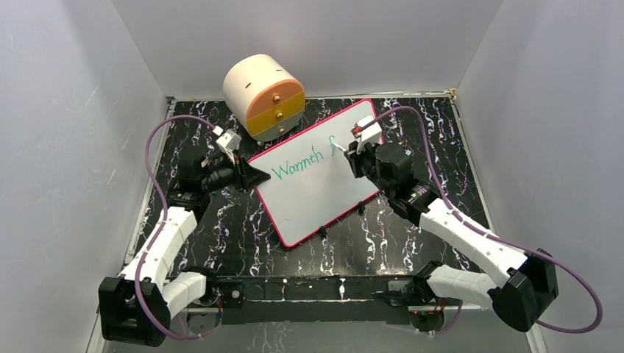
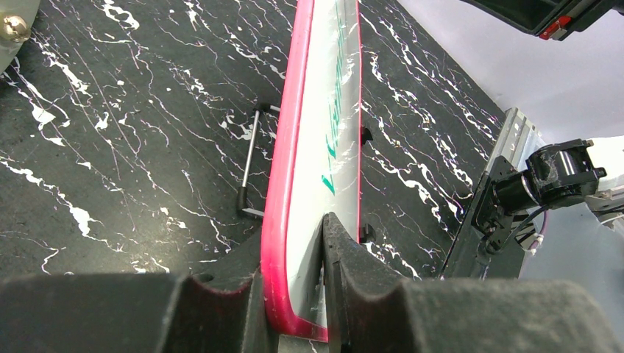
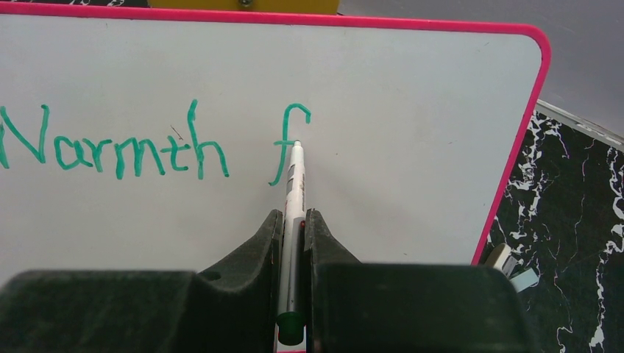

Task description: Write a sentence on the whiteboard

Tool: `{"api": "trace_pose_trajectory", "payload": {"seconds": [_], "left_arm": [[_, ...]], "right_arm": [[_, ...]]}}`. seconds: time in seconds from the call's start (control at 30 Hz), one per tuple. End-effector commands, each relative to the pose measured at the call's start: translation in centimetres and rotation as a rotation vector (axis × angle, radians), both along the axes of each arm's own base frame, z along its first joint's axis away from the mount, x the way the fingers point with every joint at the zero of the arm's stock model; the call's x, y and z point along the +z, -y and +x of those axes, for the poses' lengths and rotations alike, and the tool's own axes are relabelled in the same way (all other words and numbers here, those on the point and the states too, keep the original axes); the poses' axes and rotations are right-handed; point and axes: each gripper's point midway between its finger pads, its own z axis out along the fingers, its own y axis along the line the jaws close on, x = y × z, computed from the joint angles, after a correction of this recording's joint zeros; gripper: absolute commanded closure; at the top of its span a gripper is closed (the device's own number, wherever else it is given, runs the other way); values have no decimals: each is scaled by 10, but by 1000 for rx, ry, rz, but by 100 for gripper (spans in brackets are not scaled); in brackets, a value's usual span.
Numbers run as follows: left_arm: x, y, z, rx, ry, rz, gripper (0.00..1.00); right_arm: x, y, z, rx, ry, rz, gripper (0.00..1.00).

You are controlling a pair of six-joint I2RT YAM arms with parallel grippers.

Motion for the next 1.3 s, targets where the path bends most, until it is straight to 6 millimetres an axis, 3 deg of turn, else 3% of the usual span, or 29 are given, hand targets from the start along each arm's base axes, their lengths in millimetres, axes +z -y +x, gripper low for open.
{"api": "trace_pose_trajectory", "payload": {"seconds": [0.0, 0.27, 1.27], "left_arm": [[-71, -16, -13, 14, -103, 204, 100], [-70, -16, -12, 15, -102, 206, 100], [-70, -15, -14, 5, -102, 202, 100]], "right_arm": [[32, 4, 3, -22, 92, 59, 100], [39, 8, 3, -38, 117, 78, 100], [16, 2, 14, -37, 62, 57, 100]]}}
